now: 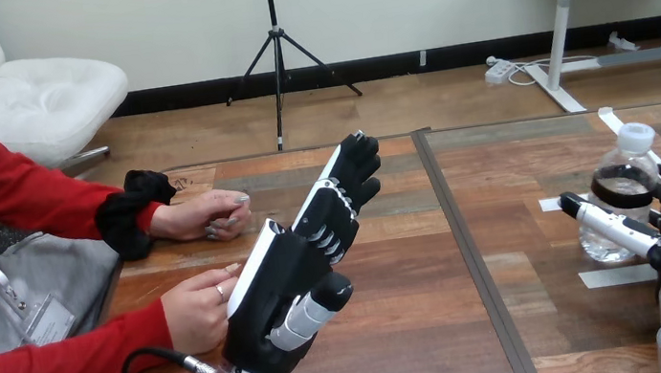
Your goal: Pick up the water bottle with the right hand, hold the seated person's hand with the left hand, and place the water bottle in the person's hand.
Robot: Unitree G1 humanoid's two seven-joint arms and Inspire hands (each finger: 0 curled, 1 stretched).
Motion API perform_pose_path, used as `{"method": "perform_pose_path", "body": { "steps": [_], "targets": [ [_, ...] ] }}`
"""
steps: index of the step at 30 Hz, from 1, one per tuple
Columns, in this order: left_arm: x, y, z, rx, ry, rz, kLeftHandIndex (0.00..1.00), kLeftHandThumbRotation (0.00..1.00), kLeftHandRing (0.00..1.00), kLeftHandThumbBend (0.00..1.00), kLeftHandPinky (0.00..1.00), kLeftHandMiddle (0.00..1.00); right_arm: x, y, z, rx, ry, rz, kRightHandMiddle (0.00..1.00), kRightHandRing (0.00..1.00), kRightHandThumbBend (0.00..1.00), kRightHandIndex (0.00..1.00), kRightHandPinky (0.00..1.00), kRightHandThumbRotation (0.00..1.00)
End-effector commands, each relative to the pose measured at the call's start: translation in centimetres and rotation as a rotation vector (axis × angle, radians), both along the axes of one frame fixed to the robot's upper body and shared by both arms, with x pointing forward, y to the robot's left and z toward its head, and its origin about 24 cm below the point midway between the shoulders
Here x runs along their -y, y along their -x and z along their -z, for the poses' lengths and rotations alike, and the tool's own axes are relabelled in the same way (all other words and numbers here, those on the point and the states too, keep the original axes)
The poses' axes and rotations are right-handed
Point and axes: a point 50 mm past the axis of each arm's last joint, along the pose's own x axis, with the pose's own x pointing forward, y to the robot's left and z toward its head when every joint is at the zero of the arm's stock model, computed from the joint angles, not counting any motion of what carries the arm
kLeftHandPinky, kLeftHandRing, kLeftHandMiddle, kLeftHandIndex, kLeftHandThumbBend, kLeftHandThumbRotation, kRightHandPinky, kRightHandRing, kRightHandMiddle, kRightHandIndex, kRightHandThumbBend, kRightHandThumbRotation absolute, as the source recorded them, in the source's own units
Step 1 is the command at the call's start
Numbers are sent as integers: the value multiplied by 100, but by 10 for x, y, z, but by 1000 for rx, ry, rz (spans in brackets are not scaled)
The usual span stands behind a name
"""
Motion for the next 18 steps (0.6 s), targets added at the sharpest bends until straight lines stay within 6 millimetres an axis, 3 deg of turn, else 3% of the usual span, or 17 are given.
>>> {"method": "perform_pose_path", "body": {
  "steps": [1, 7, 15, 18],
  "targets": [
    [-3, -7, -13, 57, 23, -13, 97, 82, 98, 100, 96, 99, 0, -24, -29, 85, 36, 3, 85, 79, 100, 88, 67, 22],
    [-3, -7, -14, 64, 26, -9, 97, 81, 98, 100, 95, 99, -3, -26, -30, 94, 53, 20, 76, 73, 100, 76, 63, 9],
    [-4, -7, -15, 69, 30, -4, 97, 81, 98, 100, 95, 99, -7, -27, -31, 120, 49, 36, 67, 64, 100, 64, 55, 1],
    [-4, -7, -15, 70, 33, -3, 96, 81, 98, 100, 95, 99, -8, -27, -31, 131, 28, 49, 64, 55, 98, 61, 45, 1]
  ]
}}
